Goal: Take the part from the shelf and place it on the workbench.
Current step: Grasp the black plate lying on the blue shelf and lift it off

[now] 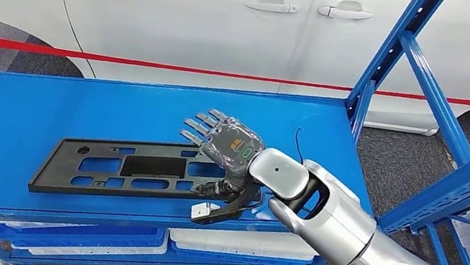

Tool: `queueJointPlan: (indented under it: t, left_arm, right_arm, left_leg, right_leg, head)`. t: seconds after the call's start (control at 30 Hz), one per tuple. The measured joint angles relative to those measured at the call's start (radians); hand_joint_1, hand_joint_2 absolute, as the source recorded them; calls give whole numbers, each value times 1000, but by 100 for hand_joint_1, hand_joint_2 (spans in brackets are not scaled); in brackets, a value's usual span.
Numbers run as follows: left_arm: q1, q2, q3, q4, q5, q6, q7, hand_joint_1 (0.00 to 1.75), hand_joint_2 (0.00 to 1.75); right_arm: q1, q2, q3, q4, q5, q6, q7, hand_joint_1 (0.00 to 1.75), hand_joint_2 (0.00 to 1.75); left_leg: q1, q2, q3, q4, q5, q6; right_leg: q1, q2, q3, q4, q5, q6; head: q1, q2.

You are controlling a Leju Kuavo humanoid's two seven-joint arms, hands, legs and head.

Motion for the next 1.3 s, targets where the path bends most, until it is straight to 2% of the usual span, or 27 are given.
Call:
queueJointPlan:
  t: [0.77,1.3]
  left_arm:
    - [-2,0,-6,0,0,-21,16,0,0]
    - [-4,1,15,0,0,-57,14,0,0]
  right_arm:
    - [19,3,18,42,-11,-7,-23,0,0]
    - [7,65,58,107,-56,3,-35,0,0]
  left_leg:
    - [0,0,0,0,0,0]
    - [0,0,0,0,0,0]
  right_leg:
    - [0,0,1,0,0,0]
    - [0,0,1,0,0,0]
  head:
    - [0,0]
    - [0,0]
